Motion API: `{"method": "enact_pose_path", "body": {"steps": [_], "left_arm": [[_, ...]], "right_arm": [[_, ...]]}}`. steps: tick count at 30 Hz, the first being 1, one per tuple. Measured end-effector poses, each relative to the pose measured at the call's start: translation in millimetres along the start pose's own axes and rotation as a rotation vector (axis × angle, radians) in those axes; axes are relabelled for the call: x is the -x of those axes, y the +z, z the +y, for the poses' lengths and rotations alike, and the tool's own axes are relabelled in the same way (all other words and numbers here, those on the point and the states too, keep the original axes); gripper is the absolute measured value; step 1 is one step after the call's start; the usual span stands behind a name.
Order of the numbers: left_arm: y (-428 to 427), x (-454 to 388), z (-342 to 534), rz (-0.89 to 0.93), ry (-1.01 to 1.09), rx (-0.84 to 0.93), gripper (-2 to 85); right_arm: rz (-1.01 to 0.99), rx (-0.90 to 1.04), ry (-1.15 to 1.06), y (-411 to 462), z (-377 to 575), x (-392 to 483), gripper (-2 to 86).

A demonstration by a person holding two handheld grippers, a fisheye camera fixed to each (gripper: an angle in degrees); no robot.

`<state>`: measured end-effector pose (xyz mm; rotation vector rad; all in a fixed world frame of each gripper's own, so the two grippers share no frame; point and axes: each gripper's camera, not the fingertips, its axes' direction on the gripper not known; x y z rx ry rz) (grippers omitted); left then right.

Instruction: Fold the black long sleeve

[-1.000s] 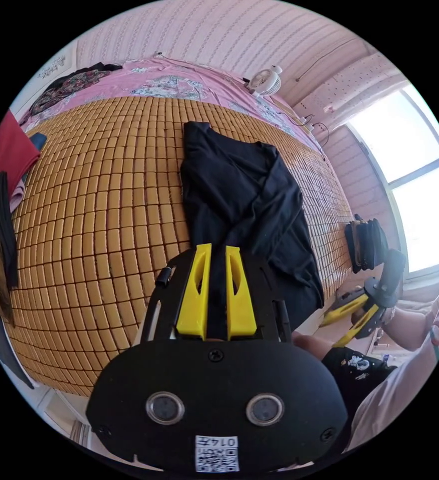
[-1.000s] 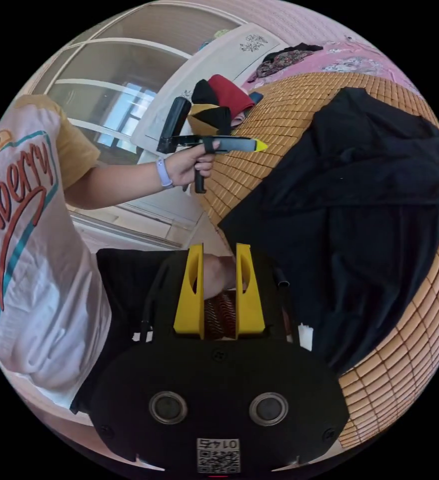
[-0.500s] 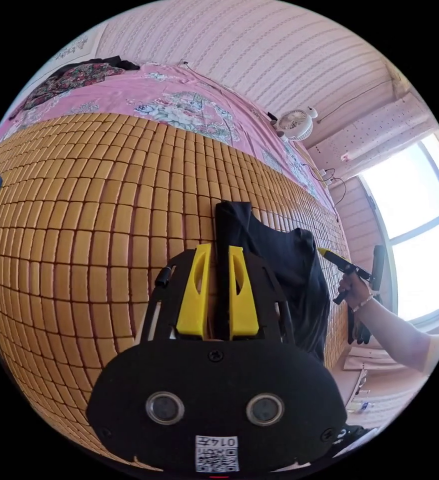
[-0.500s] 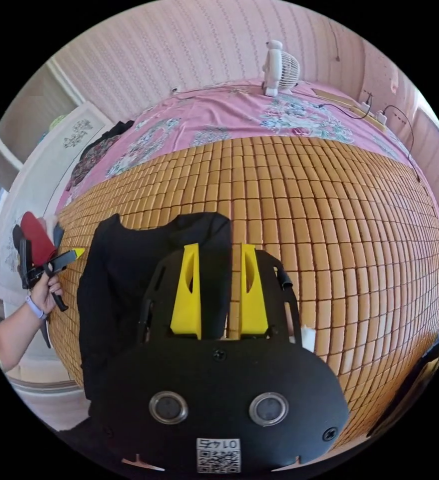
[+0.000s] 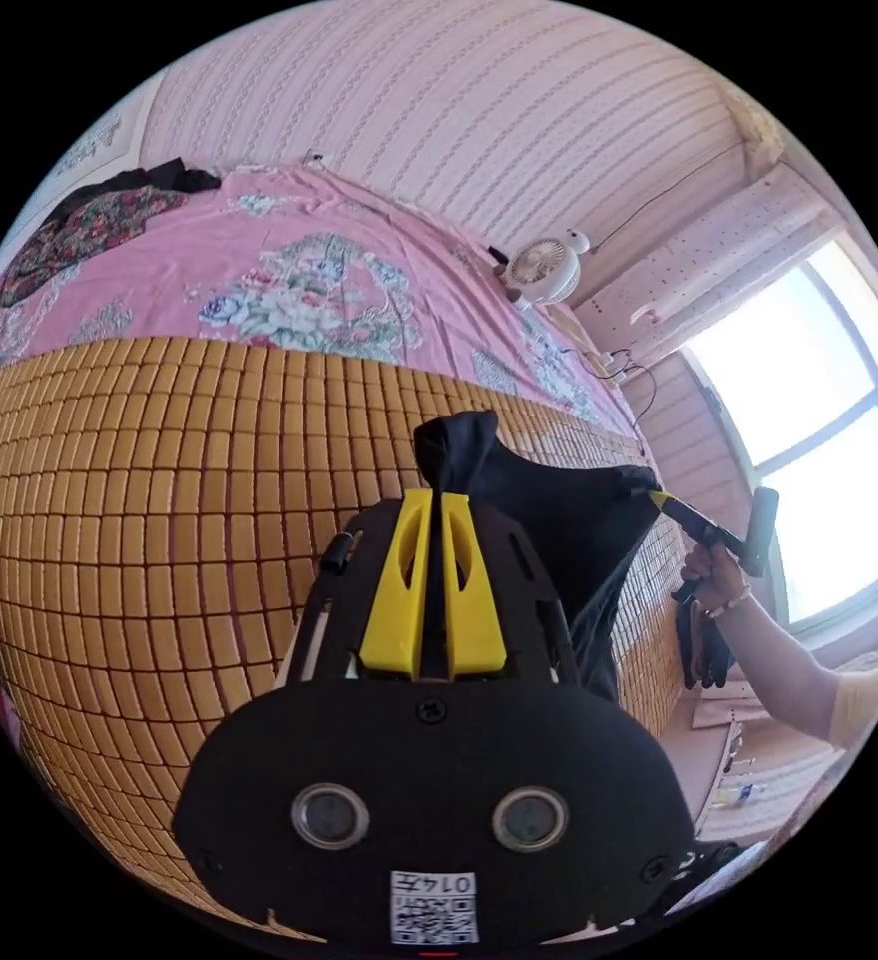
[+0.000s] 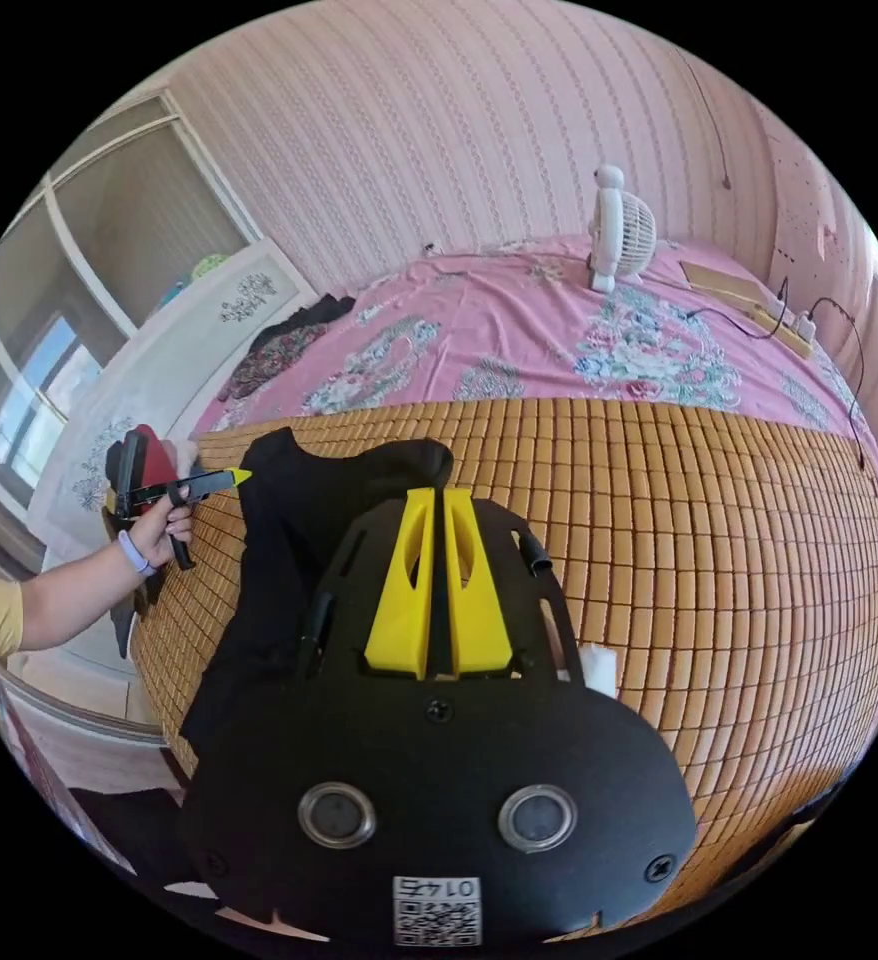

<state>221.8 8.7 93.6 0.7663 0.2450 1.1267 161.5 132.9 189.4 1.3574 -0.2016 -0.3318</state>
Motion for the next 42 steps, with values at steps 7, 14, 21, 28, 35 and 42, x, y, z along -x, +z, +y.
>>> {"method": "enact_pose_path", "body": {"steps": [7,14,21,28,35,42], "left_arm": [[-106.4,-3.2,129.2,0.252,0.188,-0.04,-0.1],[-110.6,18.7,293.4,0.127,-0.155,0.318,2.9],[-82.1,-30.7,301.7,-0.016,0.016,0.383,0.4],[-21.5,-88.7,330.2,-0.135,0.271,0.472,-0.9],[-4.0,-88.9,362.3,-0.141,0.241,0.519,-1.0],[9.0,-125.3,403.8,-0.294,0.449,0.512,-1.0]], "right_arm": [[-0.237,0.055,-0.212,-69.7,87.0,48.5,1.0],[-0.139,0.533,0.033,-23.0,228.3,63.8,7.7],[-0.006,0.54,-0.064,40.7,205.9,112.7,6.6],[0.168,0.784,-0.274,131.9,206.8,159.0,0.7],[0.264,0.885,-0.311,176.9,194.8,176.7,-0.9],[0.242,1.054,-0.441,216.2,185.2,184.8,-1.0]]}}
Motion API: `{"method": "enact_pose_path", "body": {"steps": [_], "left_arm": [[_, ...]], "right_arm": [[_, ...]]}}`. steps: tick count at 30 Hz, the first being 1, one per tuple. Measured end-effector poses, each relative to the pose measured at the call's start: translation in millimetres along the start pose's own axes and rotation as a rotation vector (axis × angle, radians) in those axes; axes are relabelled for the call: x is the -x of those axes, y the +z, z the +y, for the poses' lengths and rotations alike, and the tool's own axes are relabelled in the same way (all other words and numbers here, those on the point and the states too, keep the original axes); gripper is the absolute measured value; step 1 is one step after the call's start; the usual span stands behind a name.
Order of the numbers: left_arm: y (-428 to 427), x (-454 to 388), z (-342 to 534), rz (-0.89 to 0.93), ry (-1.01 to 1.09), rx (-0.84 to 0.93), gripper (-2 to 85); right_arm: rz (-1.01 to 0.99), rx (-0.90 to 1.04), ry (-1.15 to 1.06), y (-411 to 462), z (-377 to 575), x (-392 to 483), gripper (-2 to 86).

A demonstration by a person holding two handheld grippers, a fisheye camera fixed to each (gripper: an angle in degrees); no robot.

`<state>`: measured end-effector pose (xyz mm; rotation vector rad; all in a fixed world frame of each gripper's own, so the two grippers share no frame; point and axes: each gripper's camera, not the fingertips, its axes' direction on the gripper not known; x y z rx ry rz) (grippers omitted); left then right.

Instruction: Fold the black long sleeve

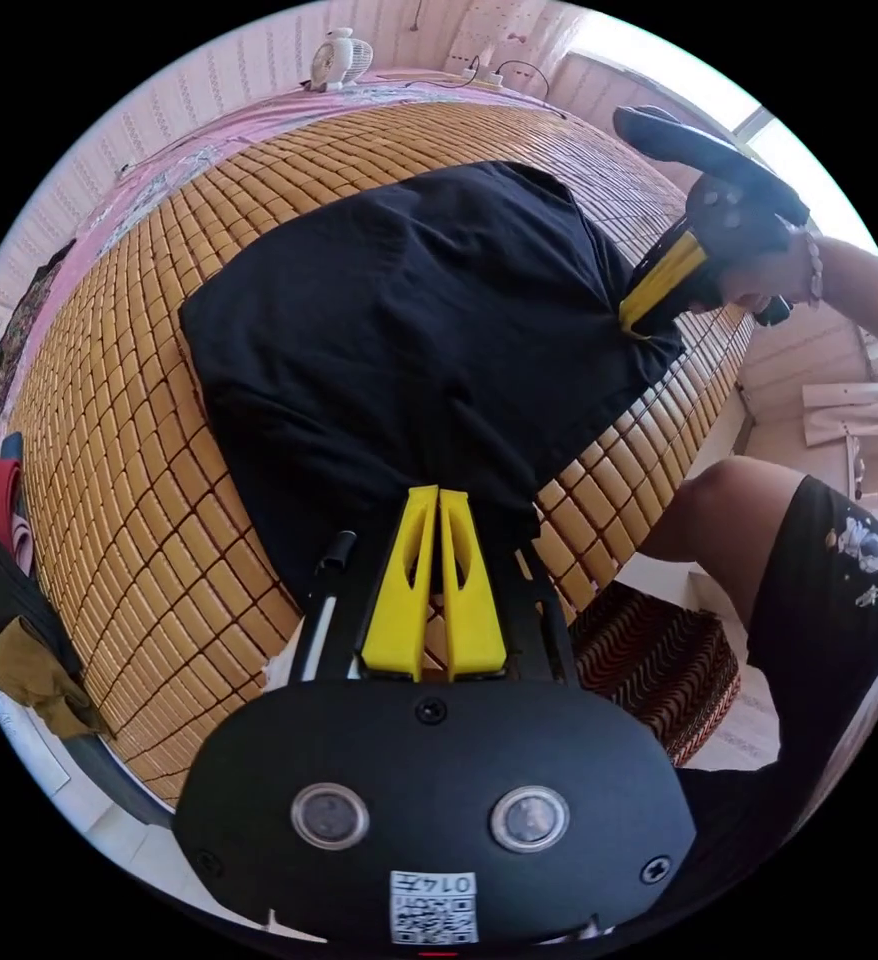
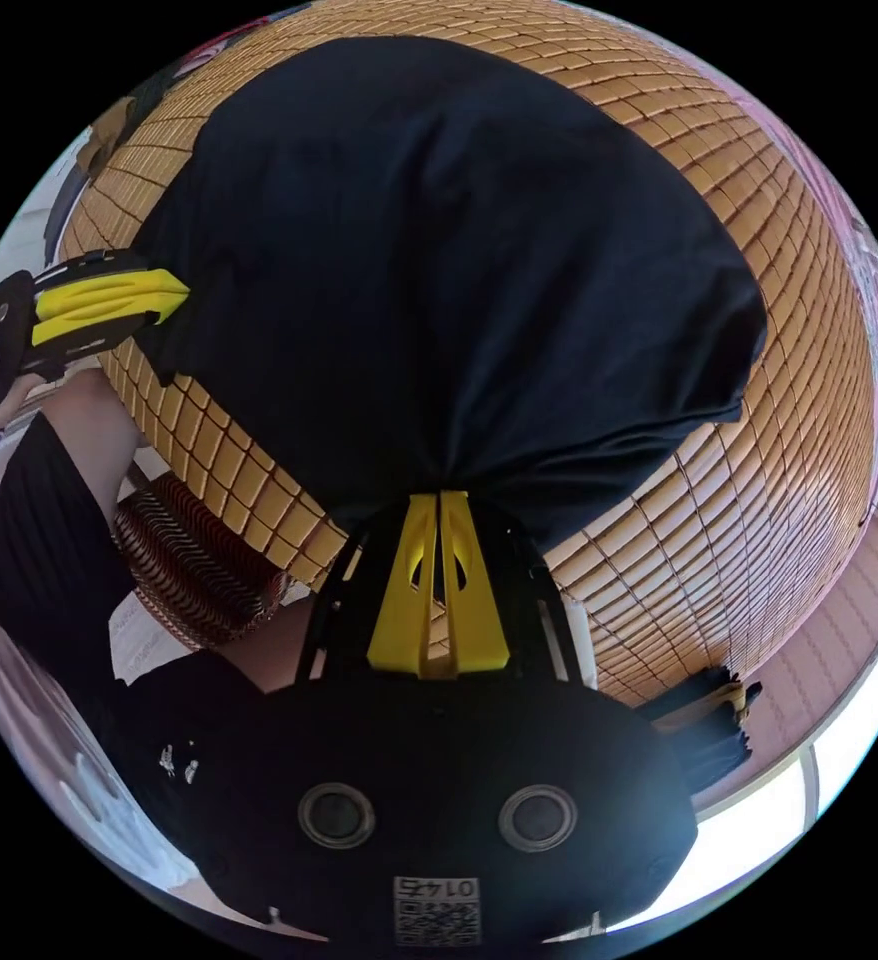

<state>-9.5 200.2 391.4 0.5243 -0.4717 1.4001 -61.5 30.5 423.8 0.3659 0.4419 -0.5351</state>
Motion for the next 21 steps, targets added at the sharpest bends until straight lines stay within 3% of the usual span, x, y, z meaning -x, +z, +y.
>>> {"method": "enact_pose_path", "body": {"steps": [10,14,21], "left_arm": [[22.0,-25.9,37.6,0.039,-0.045,-0.058,-1.0],[30.3,-36.1,51.2,0.047,-0.095,-0.075,-1.0],[46.4,-80.2,80.7,-0.094,-0.05,-0.132,-1.0]], "right_arm": [[-0.017,0.082,-0.057,15.3,-12.0,2.2,-1.0],[-0.022,0.024,-0.04,21.7,5.5,4.9,-0.9],[0.05,-0.191,0.139,37.2,62.8,24.0,-0.9]]}}
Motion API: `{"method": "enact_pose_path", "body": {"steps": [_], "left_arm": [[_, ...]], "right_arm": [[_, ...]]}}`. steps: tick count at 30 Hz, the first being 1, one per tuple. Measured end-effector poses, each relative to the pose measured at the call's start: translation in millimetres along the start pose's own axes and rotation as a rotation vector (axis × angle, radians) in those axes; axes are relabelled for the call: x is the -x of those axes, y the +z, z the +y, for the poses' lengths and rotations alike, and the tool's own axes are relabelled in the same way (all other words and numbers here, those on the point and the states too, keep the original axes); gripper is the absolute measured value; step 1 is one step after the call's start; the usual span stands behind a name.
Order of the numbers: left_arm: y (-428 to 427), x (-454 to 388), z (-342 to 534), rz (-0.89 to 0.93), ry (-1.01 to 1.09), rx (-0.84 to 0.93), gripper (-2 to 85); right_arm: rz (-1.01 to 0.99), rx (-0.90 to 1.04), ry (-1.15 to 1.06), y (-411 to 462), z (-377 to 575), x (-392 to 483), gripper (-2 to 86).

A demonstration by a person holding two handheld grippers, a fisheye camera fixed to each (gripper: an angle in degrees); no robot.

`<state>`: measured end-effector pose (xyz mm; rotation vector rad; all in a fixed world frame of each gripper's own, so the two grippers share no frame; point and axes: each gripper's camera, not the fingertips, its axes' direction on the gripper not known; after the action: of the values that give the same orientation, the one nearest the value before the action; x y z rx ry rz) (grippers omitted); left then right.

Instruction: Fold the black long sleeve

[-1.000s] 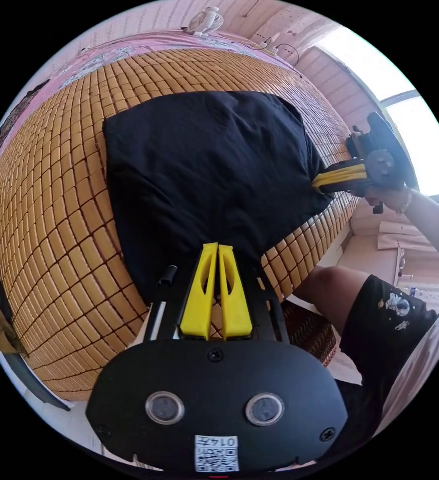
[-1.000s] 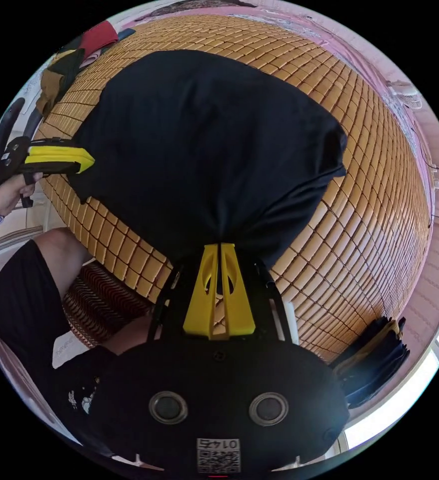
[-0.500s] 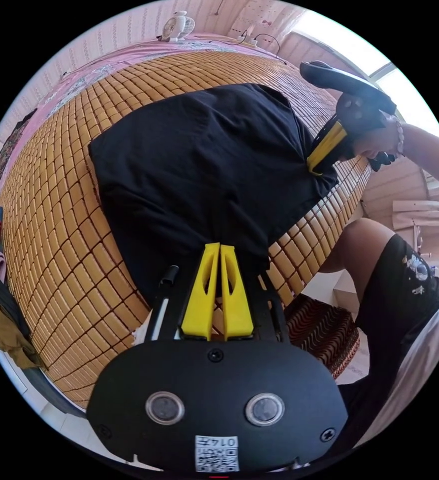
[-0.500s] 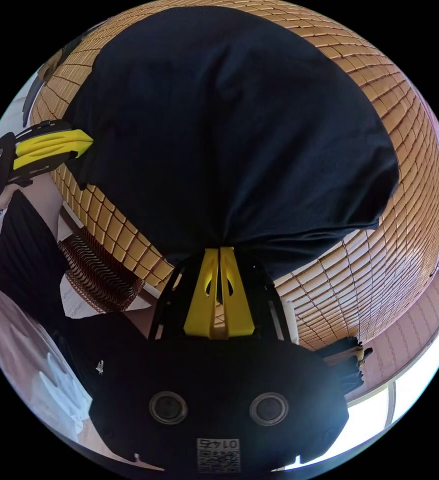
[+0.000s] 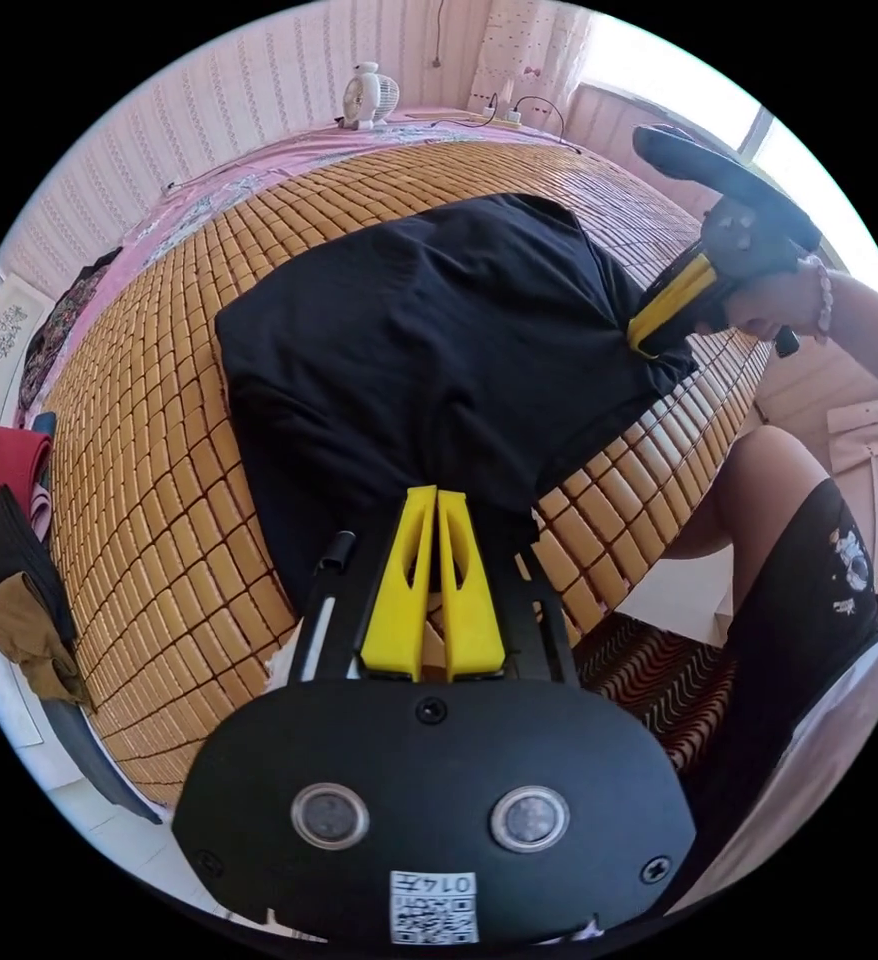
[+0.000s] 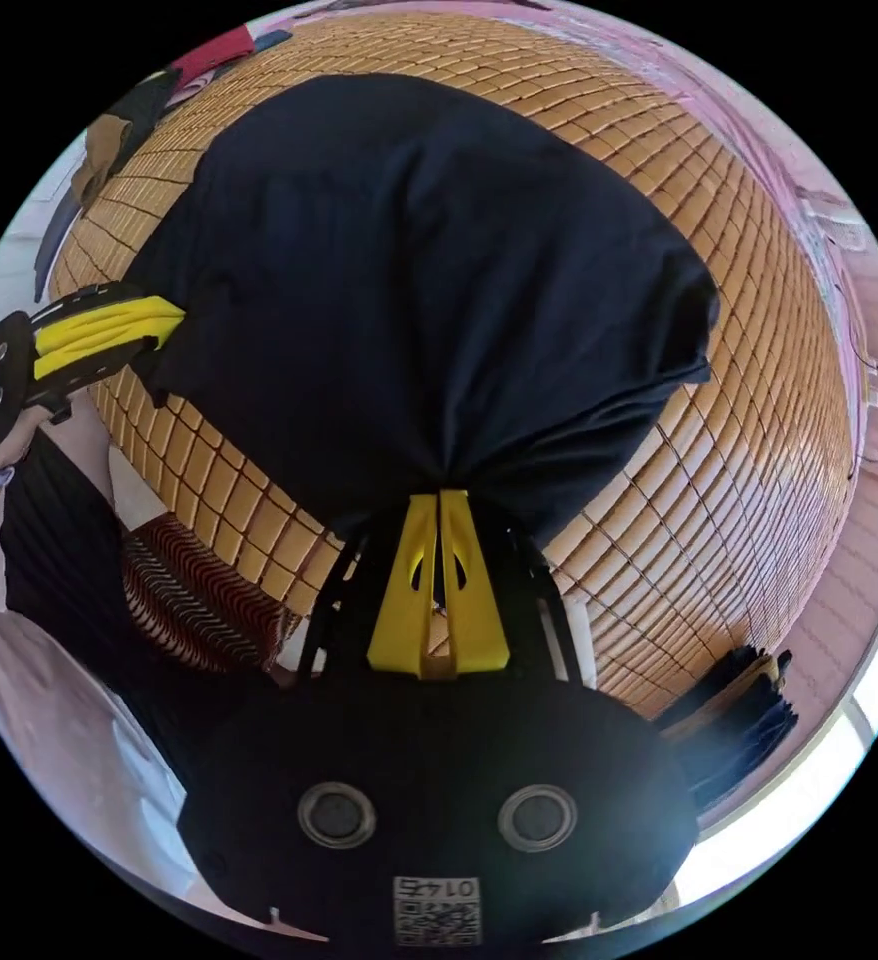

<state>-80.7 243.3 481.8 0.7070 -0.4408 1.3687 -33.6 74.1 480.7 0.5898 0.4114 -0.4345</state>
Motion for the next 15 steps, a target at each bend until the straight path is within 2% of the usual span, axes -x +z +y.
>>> {"method": "enact_pose_path", "body": {"steps": [4,8,15], "left_arm": [[-2.3,-21.3,22.9,-0.036,0.092,0.079,-1.0],[-5.3,-41.7,65.7,-0.158,0.163,0.136,-1.0],[-33.3,-50.8,169.6,-0.074,-0.068,-0.012,-1.0]], "right_arm": [[0.002,-0.193,0.263,-0.2,57.5,10.1,-0.9],[-0.098,-0.288,0.255,-4.4,130.0,53.2,-1.0],[-0.184,-0.528,0.341,-15.3,264.2,79.2,-0.9]]}}
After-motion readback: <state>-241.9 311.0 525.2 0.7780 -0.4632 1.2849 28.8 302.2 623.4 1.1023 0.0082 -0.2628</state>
